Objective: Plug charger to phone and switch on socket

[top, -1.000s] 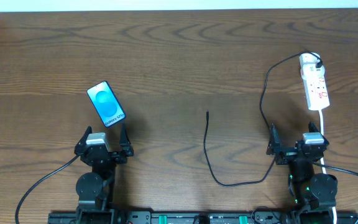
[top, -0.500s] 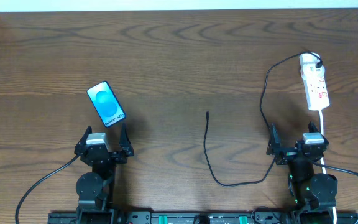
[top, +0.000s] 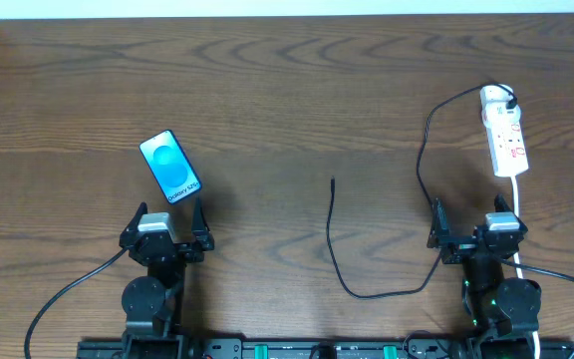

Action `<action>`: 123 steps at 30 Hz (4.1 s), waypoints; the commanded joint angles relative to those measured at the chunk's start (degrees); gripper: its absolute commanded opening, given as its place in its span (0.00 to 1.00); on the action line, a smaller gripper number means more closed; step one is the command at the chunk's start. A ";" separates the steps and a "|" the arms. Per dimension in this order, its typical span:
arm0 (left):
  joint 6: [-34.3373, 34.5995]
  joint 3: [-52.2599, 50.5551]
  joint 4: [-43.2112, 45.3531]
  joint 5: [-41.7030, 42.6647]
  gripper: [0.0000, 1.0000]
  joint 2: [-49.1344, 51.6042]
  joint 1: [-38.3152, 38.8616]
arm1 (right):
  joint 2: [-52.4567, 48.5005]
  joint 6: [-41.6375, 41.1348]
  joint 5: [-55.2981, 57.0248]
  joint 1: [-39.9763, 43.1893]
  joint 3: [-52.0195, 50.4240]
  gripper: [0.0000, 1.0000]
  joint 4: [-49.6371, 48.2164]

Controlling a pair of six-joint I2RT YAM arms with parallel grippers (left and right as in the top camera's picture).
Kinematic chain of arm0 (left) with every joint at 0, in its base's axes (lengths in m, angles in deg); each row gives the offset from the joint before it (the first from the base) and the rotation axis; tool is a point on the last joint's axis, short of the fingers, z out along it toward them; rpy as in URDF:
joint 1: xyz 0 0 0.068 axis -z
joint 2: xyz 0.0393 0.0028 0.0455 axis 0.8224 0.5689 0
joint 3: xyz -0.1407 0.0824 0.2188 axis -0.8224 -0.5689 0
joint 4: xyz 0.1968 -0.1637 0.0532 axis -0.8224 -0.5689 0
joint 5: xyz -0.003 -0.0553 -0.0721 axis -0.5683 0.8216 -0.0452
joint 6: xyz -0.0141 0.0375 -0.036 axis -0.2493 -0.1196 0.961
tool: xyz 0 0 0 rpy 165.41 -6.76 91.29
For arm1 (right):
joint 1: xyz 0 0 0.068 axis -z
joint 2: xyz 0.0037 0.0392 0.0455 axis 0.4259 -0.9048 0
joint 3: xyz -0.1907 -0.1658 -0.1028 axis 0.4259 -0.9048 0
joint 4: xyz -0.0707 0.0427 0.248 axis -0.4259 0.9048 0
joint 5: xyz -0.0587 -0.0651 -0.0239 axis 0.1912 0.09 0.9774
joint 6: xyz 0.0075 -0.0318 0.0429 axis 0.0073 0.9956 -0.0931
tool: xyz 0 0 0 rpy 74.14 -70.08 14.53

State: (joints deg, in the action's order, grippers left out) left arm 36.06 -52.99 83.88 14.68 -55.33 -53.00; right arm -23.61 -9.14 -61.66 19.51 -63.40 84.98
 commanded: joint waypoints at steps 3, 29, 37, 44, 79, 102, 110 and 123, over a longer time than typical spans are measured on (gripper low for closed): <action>-0.35 -1.14 -2.25 0.13 0.93 -0.39 -0.28 | 0.26 -0.76 0.68 -0.35 -0.07 0.99 0.20; -0.33 -1.14 -2.12 1.27 0.93 -0.39 -0.26 | 0.26 -0.76 0.68 -0.35 -0.07 0.99 0.20; -0.33 -0.31 -2.36 1.99 0.93 -0.37 -0.28 | 0.26 -0.74 0.68 -0.35 -0.07 0.99 0.20; -0.31 3.39 -3.52 2.05 0.93 2.21 -0.26 | 0.26 -0.74 0.68 -0.35 -0.07 0.99 0.20; 4.50 52.22 -31.23 2.05 0.93 55.19 -0.28 | 0.26 -0.74 0.68 -0.35 -0.07 0.99 0.20; 4.81 67.54 -48.04 2.05 0.93 66.62 -0.28 | 0.26 -0.74 0.68 -0.35 -0.07 0.99 0.20; 5.29 67.69 -48.17 2.03 0.98 66.82 -0.28 | 0.26 -0.76 0.68 -0.35 -0.07 0.99 0.20; 14.97 87.67 -62.42 0.24 0.98 85.81 -1.46 | 0.26 -0.76 0.68 -0.35 -0.07 0.99 0.20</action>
State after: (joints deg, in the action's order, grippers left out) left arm 46.49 29.91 23.29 16.78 25.84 -53.31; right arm -23.61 -9.27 -61.47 19.51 -63.40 84.93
